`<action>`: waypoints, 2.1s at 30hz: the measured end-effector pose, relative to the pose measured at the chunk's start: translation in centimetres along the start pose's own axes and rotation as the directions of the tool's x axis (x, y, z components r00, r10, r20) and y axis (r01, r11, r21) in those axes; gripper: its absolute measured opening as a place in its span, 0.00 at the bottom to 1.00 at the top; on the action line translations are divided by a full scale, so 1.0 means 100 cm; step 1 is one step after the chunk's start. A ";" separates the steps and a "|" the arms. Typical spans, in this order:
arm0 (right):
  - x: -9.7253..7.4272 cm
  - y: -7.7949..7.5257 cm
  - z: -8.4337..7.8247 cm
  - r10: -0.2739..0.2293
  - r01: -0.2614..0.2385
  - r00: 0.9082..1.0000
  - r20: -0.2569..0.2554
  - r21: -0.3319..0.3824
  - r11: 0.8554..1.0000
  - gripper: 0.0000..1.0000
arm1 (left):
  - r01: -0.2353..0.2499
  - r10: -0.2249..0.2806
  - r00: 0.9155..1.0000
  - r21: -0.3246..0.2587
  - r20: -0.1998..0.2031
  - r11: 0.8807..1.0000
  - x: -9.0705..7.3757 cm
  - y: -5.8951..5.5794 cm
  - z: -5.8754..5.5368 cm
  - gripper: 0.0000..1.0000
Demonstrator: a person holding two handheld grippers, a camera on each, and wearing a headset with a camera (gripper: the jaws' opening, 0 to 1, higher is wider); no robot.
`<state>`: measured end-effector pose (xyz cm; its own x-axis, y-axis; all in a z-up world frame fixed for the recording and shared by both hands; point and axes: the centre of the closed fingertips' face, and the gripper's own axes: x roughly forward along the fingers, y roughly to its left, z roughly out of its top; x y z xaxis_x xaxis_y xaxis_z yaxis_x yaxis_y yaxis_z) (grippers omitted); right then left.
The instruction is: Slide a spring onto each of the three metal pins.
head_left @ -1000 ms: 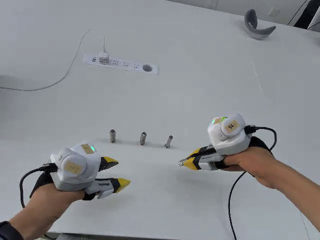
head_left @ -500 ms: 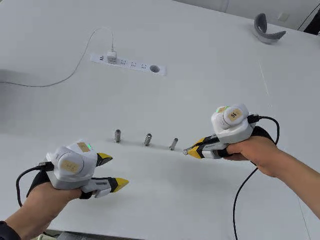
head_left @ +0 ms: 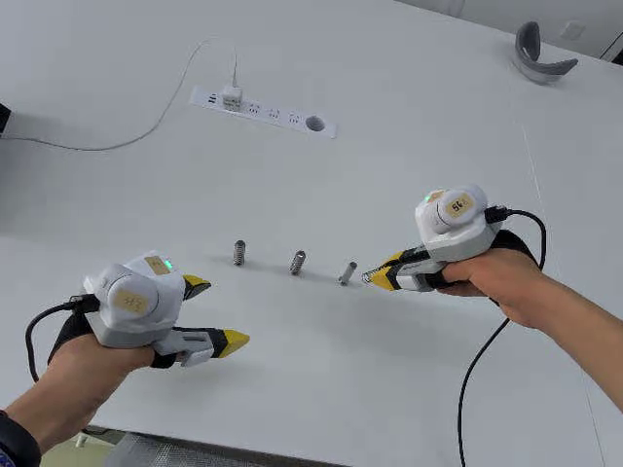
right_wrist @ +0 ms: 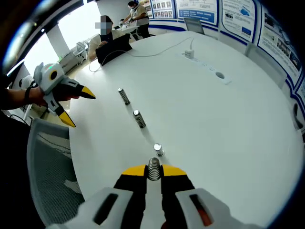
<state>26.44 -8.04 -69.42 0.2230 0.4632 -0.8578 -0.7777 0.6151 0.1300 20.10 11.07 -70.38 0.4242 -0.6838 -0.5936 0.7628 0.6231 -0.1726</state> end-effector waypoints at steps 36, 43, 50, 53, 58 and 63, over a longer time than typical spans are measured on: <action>0.021 -0.004 0.023 0.026 -0.032 0.997 -0.073 -0.081 0.996 0.12 | -0.043 0.044 0.999 -0.067 0.012 0.997 -0.012 0.019 -0.010 0.63; 0.025 -0.003 0.025 0.025 -0.033 0.997 -0.080 -0.095 0.995 0.12 | -0.047 0.049 0.999 -0.068 0.015 0.997 -0.013 0.020 -0.010 0.63; 0.030 -0.004 0.024 0.019 -0.030 0.996 -0.091 -0.113 0.993 0.12 | -0.048 0.050 0.999 -0.073 0.018 0.996 -0.013 0.020 -0.009 0.62; 0.033 -0.004 0.022 0.017 -0.029 0.995 -0.099 -0.119 0.992 0.12 | -0.049 0.050 0.999 -0.075 0.017 0.996 -0.014 0.020 -0.009 0.62; 0.036 -0.007 0.022 0.011 -0.023 0.995 -0.095 -0.119 0.993 0.12 | -0.052 0.054 0.998 -0.074 0.015 0.996 -0.014 0.022 -0.010 0.63; 0.039 -0.006 0.022 0.012 -0.024 0.995 -0.096 -0.126 0.992 0.12 | -0.058 0.059 0.998 -0.076 0.018 0.995 -0.016 0.025 -0.008 0.63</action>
<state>29.01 -5.21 -71.71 0.1562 0.4071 -0.8999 -0.8509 0.5182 0.0867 20.92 14.00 -70.52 0.4773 -0.6525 -0.5886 0.6978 0.6886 -0.1975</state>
